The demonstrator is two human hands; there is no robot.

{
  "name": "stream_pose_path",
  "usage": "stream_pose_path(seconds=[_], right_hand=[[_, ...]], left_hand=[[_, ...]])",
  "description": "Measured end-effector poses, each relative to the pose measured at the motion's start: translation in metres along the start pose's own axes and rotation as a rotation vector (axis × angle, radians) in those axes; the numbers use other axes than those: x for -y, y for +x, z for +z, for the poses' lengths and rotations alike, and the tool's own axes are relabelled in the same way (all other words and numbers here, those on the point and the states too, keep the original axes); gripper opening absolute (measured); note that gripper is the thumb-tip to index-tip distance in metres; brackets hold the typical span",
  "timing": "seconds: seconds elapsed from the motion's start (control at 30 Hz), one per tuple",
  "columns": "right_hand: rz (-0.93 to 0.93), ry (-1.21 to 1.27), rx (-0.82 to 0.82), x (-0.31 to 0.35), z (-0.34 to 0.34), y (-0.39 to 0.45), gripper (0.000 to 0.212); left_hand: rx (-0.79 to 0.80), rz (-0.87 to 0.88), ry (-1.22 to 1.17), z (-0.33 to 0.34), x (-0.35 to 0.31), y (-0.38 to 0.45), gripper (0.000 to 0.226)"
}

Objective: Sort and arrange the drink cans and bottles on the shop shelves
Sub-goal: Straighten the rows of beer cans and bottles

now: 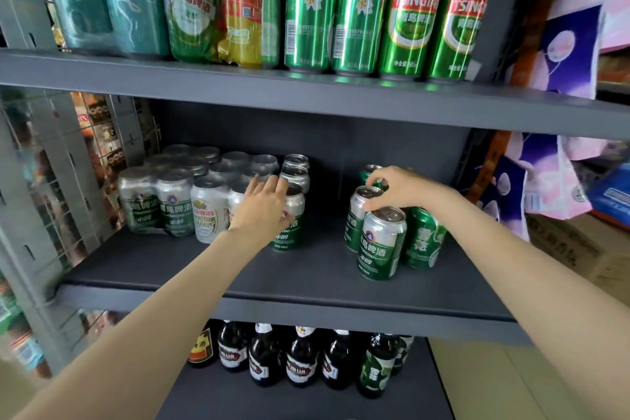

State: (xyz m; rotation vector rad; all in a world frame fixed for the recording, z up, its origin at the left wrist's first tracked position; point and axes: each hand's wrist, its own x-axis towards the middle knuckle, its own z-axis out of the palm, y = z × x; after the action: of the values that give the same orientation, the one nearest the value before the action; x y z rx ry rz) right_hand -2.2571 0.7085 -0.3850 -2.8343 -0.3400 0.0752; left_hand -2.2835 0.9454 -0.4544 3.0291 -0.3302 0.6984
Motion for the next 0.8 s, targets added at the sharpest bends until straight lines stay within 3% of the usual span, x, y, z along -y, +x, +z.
stream_pose_path(seconds=[0.07, 0.13, 0.27, 0.6, 0.8], right_hand=[[0.062, 0.117, 0.032, 0.002, 0.005, 0.005, 0.052], [0.087, 0.076, -0.014, 0.007, 0.013, 0.013, 0.050], [0.068, -0.008, -0.137, 0.018, 0.025, 0.028, 0.042], [-0.063, 0.190, -0.100, 0.028, 0.045, 0.070, 0.031], [-0.089, 0.114, -0.086, 0.026, 0.050, 0.071, 0.028]], left_hand=[[0.005, 0.000, 0.049, 0.003, 0.003, -0.002, 0.066], [0.011, 0.005, 0.081, 0.006, 0.006, -0.007, 0.075], [-0.072, 0.004, 0.061, 0.015, 0.006, -0.010, 0.070], [-0.300, 0.008, -0.004, 0.033, 0.014, -0.009, 0.077], [-0.291, -0.002, -0.049, 0.035, 0.013, -0.009, 0.076]])
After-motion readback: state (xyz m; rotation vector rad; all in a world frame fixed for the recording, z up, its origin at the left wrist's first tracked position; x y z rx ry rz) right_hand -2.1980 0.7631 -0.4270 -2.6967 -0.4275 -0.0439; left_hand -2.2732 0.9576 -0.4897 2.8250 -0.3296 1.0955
